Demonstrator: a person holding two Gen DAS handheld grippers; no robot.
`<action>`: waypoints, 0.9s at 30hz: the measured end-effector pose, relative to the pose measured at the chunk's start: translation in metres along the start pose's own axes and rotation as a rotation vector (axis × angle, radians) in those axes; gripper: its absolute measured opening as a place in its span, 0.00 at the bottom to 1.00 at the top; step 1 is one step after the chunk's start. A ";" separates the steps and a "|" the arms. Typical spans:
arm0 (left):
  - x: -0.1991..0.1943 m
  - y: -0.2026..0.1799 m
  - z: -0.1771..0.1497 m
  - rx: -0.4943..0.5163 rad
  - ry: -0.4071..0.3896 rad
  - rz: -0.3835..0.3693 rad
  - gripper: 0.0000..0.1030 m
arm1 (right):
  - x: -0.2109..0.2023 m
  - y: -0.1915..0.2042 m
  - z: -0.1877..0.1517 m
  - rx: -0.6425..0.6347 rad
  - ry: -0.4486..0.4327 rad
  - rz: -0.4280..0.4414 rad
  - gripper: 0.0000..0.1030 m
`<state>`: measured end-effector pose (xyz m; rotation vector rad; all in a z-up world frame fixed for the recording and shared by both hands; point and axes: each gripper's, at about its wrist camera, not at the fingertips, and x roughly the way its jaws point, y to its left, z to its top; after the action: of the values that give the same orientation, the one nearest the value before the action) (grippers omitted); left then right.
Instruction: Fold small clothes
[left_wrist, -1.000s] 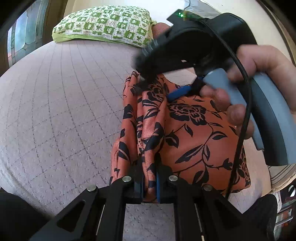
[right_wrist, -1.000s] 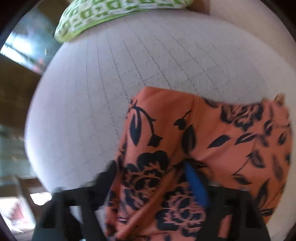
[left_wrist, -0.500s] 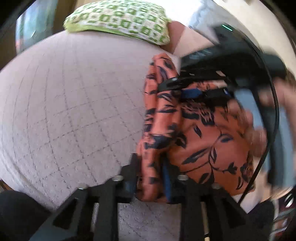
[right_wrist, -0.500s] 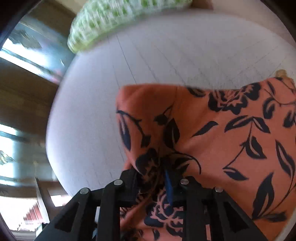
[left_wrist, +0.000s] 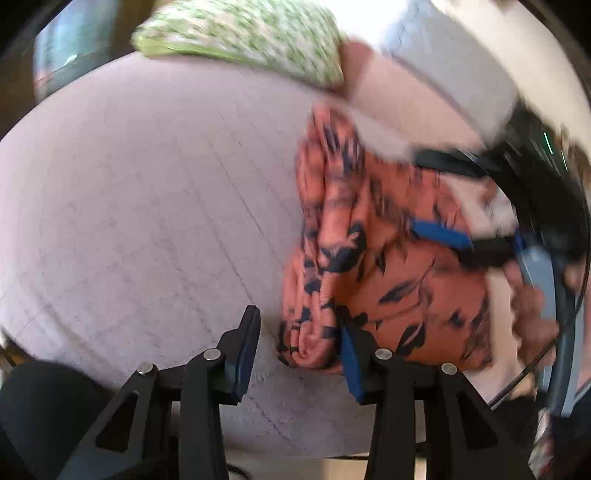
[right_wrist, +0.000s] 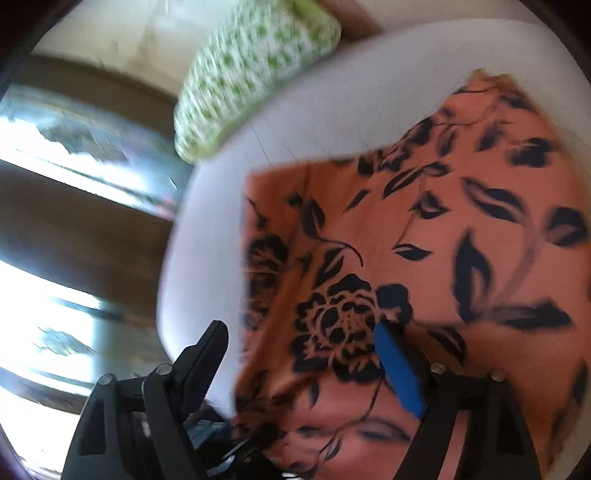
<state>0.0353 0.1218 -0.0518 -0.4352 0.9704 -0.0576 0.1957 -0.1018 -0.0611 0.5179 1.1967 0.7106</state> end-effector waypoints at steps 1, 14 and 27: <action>-0.012 -0.002 0.005 0.013 -0.039 0.006 0.41 | -0.015 0.004 -0.002 -0.010 -0.032 0.045 0.82; 0.073 -0.093 0.122 0.400 0.090 -0.099 0.41 | -0.068 -0.077 -0.097 0.138 -0.069 0.233 0.82; 0.070 -0.075 0.141 0.520 0.089 -0.054 0.47 | -0.057 -0.107 -0.101 0.181 -0.055 0.342 0.81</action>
<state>0.2003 0.0835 -0.0098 0.0210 0.9886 -0.3716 0.1119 -0.2169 -0.1288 0.9031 1.1385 0.8756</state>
